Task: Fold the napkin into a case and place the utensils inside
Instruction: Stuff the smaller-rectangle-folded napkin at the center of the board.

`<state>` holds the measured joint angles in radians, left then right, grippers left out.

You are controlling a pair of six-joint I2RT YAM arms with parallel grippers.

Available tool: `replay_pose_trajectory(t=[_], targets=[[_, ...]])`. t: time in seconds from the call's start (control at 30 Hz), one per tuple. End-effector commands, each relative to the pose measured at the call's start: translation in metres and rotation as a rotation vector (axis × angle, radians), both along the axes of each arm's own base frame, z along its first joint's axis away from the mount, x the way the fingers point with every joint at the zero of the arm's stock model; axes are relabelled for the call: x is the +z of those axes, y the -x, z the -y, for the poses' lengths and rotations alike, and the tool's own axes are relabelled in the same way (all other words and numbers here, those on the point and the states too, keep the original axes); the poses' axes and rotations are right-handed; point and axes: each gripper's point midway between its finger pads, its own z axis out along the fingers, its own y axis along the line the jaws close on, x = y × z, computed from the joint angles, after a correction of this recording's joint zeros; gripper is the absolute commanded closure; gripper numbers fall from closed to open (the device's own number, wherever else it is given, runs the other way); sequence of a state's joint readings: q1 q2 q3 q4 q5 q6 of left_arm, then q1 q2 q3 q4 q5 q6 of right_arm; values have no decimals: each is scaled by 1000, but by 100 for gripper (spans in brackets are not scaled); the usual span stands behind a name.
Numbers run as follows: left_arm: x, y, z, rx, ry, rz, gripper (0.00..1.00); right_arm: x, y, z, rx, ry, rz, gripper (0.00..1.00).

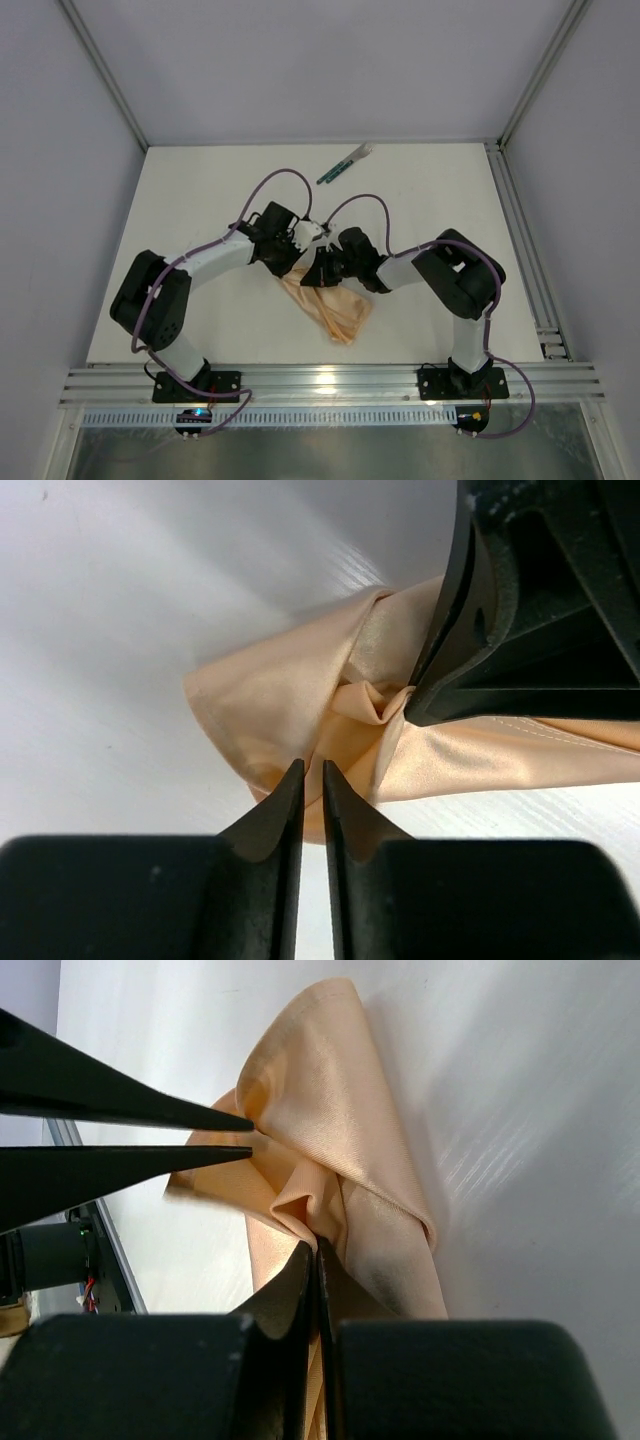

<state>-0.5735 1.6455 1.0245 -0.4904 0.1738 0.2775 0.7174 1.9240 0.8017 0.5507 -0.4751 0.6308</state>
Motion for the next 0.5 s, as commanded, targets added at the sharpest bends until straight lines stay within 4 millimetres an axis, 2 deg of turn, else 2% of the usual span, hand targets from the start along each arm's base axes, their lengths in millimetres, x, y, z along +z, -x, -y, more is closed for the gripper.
replay_pose_trajectory(t=[0.0,0.03,0.13,0.2,0.37,0.43,0.47], targets=[[31,-22,4,44,52,95,85,-27,1,24,-63,141,-60,96],[30,-21,5,45,53,91,75,-28,0,24,-57,144,-56,96],[22,-25,8,59,59,88,57,-29,2,23,-45,137,-59,96],[11,-26,11,55,54,60,57,-29,4,21,-39,132,-63,96],[1,-25,14,27,22,30,57,-26,2,20,-37,126,-57,96],[0,-26,16,14,27,34,60,-25,1,20,-41,125,-53,96],[1,-25,17,12,31,33,67,-24,0,20,-43,125,-53,96]])
